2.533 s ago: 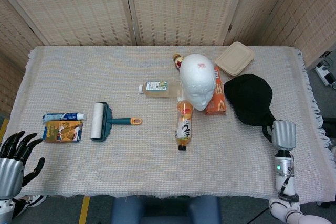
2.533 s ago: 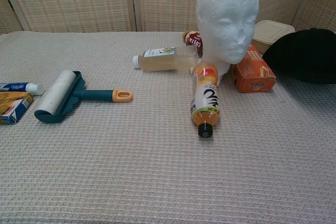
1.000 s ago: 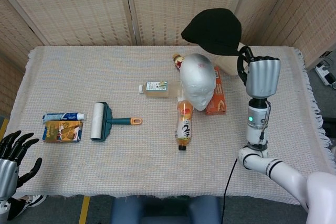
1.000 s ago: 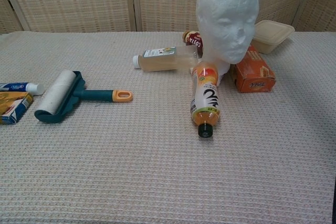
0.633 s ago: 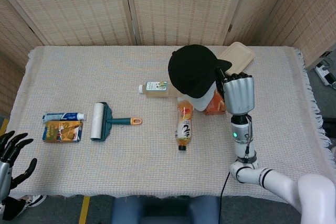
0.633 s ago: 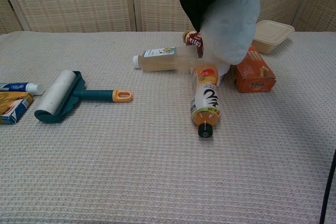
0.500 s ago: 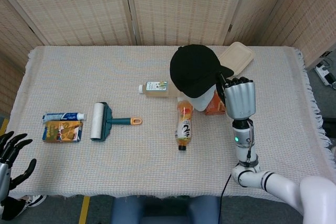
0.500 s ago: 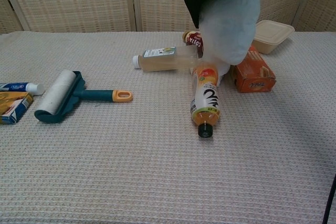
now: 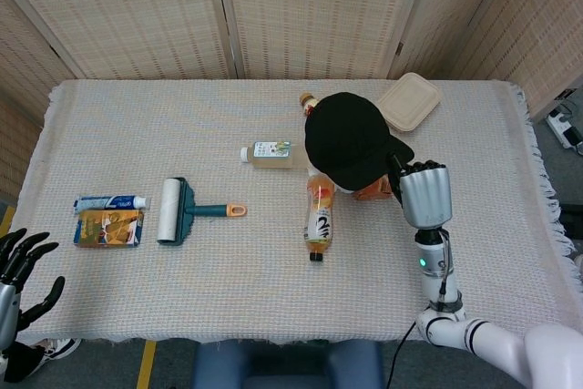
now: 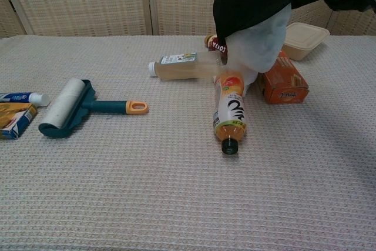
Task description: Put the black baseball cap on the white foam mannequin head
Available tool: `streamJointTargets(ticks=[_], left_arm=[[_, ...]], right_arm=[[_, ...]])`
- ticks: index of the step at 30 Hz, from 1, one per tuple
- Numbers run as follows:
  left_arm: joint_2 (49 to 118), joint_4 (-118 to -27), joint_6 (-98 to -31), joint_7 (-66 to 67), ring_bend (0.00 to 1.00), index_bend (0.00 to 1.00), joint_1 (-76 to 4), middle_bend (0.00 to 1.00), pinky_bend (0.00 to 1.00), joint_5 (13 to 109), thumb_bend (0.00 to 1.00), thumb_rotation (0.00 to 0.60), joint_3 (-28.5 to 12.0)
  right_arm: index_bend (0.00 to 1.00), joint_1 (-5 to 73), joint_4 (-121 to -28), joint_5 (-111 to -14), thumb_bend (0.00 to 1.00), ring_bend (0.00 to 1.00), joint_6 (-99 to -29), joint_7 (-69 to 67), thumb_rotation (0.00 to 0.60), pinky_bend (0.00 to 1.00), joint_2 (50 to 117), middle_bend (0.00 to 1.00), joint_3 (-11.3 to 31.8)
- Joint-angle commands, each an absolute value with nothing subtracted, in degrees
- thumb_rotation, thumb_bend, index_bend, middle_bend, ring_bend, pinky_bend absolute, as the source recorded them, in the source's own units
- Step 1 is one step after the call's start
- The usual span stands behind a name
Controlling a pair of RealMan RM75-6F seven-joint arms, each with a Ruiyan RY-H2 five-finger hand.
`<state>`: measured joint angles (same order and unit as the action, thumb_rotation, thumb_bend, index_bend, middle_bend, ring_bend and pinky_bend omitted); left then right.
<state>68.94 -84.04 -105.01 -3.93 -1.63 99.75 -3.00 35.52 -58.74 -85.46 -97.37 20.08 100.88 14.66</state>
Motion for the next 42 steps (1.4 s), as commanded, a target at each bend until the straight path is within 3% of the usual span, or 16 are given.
streamJointTargets(ticks=[1,2,4,5,7,8,10,11,13,18,25,29,31,35,42], left_arm=[[69.0,-84.0,-104.8,-3.9,0.16,0.32,-1.7,0.27,0.2,99.6,0.38,0.6,-3.1],[69.0,-83.9,-104.8,-3.9,0.16,0.32,-1.7,0.27,0.2,99.5,0.38,0.6,-3.1],[69.0,-83.8,-104.7,-3.8,0.16,0.32,-1.7,0.27,0.2,99.3,0.38,0.6,-3.2],[69.0,-83.8,-104.7,-3.8,0.16,0.32,-1.7,0.27,0.2,99.3,0.38,0.6,-3.2],[69.0,-83.7,-104.6,-3.8,0.16,0.32,-1.6,0.27,0.2,99.0,0.38,0.6,-3.2],[69.0,-83.7,-104.6,-3.8,0.16,0.32,-1.6,0.27,0.2,99.0,0.38,0.6,-3.3],[69.0,-83.7,-104.5,-3.8,0.16,0.32,-1.6,0.27,0.2,98.9,0.38,0.6,-3.3],[69.0,-83.7,-104.5,-3.8,0.16,0.32,-1.6,0.27,0.2,98.9,0.38,0.6,-3.3],[68.9,-83.6,-104.6,-3.7,0.17,0.32,-1.6,0.27,0.21,98.6,0.38,0.6,-3.5],[69.3,-83.5,-103.8,-2.8,0.17,0.32,-1.8,0.27,0.21,98.5,0.38,0.6,-3.4],[69.6,-83.8,-102.9,-0.8,0.16,0.31,-1.9,0.27,0.21,99.1,0.38,0.6,-2.7],[69.0,-84.8,-100.7,1.3,0.16,0.31,-2.1,0.26,0.21,98.5,0.37,0.6,-2.1],[68.9,-84.9,-99.9,2.1,0.16,0.3,-2.3,0.26,0.21,98.3,0.32,0.6,-2.0],[68.1,-85.8,-97.4,3.2,0.15,0.29,-2.6,0.26,0.2,97.2,0.26,0.6,-1.5],[68.4,-86.2,-96.0,5.4,0.14,0.28,-3.1,0.24,0.21,96.2,0.23,0.6,-1.8]], right_arm=[[0.92,35.1,-55.5,-85.4,0.54,1.0,-96.9,18.2,0.6,1.0,103.4,1.0,14.2],[0.9,35.0,-54.7,-85.4,0.53,1.0,-96.9,17.6,0.6,1.0,103.8,1.0,14.3],[0.72,34.7,-53.7,-85.0,0.47,1.0,-96.5,17.1,0.6,1.0,104.2,1.0,14.3],[0.58,34.4,-53.8,-84.8,0.43,1.0,-96.2,17.0,0.6,1.0,104.1,1.0,14.3],[0.19,33.5,-55.3,-84.2,0.29,1.0,-95.2,17.1,0.6,1.0,102.9,1.0,14.0],[0.1,33.3,-55.7,-84.2,0.24,1.0,-95.1,17.1,0.599,1.0,102.7,1.0,13.9],[0.02,33.0,-56.5,-84.2,0.15,0.99,-94.8,17.0,0.568,1.0,102.1,0.99,13.7],[0.0,32.6,-57.4,-84.3,0.11,0.98,-94.5,16.9,0.549,0.99,101.5,0.97,13.3],[0.0,28.5,-63.2,-85.1,0.01,0.88,-93.7,15.1,0.45,0.89,95.6,0.86,9.2],[0.0,22.9,-79.3,-86.3,0.0,0.63,-92.7,14.1,0.401,0.63,83.8,0.62,4.1],[0.0,15.5,-94.4,-87.2,0.0,0.42,-95.6,13.4,0.424,0.54,71.4,0.44,-0.4],[0.0,12.2,-94.9,-86.8,0.0,0.37,-96.9,15.7,0.474,0.5,67.6,0.41,-1.7],[0.0,9.8,-96.3,-84.1,0.0,0.3,-96.4,16.5,0.485,0.43,66.1,0.36,-2.7],[0.0,7.0,-96.2,-82.4,0.0,0.19,-94.5,12.9,0.49,0.32,64.8,0.25,-4.5],[0.0,4.6,-92.5,-83.1,0.0,0.14,-94.3,5.2,0.487,0.26,65.2,0.21,-3.7]])
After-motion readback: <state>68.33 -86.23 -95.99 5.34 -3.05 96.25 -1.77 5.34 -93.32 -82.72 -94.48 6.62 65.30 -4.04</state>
